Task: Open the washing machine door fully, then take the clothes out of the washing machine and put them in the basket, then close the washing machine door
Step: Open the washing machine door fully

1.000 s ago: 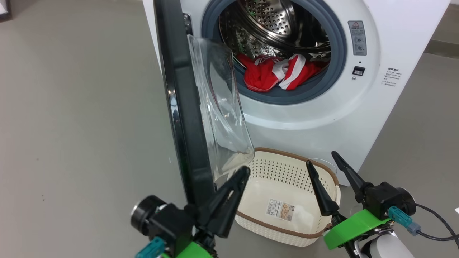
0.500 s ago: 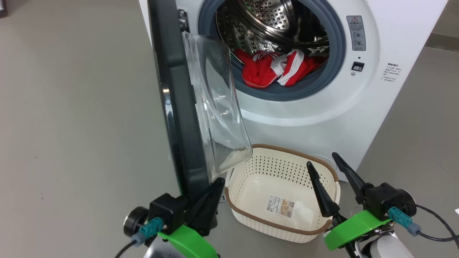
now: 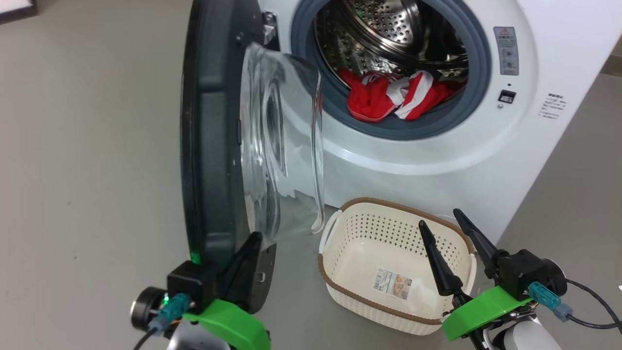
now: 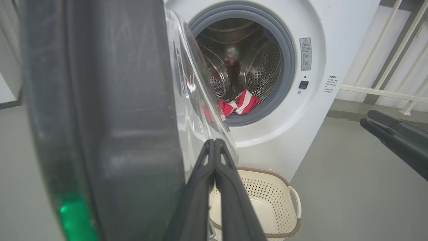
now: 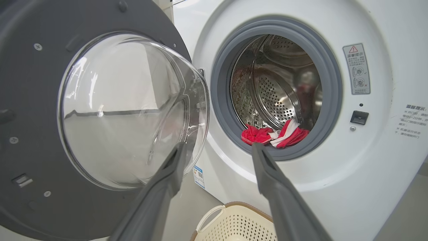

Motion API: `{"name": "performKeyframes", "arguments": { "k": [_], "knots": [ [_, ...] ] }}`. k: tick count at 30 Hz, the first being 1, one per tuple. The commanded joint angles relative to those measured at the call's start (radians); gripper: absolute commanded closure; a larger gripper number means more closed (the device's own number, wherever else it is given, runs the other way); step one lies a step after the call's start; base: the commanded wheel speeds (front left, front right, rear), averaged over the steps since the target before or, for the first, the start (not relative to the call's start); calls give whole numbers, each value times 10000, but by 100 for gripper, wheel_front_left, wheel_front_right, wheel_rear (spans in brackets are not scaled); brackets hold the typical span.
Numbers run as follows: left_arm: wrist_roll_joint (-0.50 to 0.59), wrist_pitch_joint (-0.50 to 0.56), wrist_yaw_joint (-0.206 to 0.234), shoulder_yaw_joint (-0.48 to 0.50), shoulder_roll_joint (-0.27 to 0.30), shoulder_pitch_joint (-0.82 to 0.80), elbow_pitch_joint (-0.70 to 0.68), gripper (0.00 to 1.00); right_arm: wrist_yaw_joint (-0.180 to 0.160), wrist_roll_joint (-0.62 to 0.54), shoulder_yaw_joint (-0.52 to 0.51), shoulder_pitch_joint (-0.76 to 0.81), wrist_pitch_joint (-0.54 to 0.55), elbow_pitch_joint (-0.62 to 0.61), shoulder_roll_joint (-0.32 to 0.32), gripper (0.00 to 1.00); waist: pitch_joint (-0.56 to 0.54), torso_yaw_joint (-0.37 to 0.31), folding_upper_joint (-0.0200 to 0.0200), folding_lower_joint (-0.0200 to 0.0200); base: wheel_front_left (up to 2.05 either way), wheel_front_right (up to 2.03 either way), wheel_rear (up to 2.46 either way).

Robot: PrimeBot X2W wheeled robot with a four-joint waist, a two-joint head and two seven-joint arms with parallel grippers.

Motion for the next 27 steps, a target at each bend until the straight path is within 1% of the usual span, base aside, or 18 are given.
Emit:
{"name": "performKeyframes", "arguments": {
  "k": [1,7,11,15,27],
  "knots": [
    [114,-70,250,556,269,-75,-419,100,63,-82,191,-76,-63,-215,20,0,1,209,0,0,0,0,0],
    [266,-2,723,988,657,242,-780,100,63,-125,362,-245,-63,-157,20,0,128,396,0,0,0,0,0],
    [286,-17,888,1253,861,268,-768,100,63,-168,469,-354,-63,-93,20,0,215,434,0,0,0,0,0],
    [208,-110,1048,1581,1019,221,-602,100,63,-233,556,-477,-63,-25,20,0,338,469,0,0,0,0,0],
    [58,-825,1552,2631,1525,-338,326,100,63,-624,573,-726,-63,97,20,0,815,542,0,0,0,0,0]
  ]
}}
